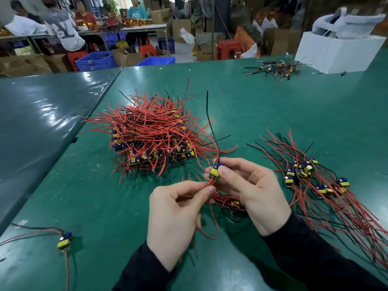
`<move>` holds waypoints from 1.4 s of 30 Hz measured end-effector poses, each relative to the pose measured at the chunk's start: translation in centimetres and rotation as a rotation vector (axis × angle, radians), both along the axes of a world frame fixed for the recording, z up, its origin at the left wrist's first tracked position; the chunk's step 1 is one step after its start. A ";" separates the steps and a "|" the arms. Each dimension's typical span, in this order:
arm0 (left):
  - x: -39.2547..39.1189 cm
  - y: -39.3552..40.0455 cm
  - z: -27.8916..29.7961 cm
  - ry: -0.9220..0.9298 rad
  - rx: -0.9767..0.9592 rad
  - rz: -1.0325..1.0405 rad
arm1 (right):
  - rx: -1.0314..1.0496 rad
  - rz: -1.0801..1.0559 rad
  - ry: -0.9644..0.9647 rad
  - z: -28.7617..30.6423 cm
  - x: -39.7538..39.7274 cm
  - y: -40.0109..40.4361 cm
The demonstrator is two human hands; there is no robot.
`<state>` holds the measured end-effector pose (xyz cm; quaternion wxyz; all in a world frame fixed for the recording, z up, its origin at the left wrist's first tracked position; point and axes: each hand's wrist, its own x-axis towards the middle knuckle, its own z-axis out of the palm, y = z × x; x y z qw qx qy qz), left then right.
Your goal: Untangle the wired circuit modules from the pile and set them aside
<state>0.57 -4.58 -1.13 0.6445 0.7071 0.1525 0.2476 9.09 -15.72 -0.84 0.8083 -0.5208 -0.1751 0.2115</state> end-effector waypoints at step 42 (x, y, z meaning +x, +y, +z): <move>0.0 0.5 -0.1 0.179 -0.244 -0.158 | -0.026 -0.090 -0.356 -0.3 -0.4 -0.1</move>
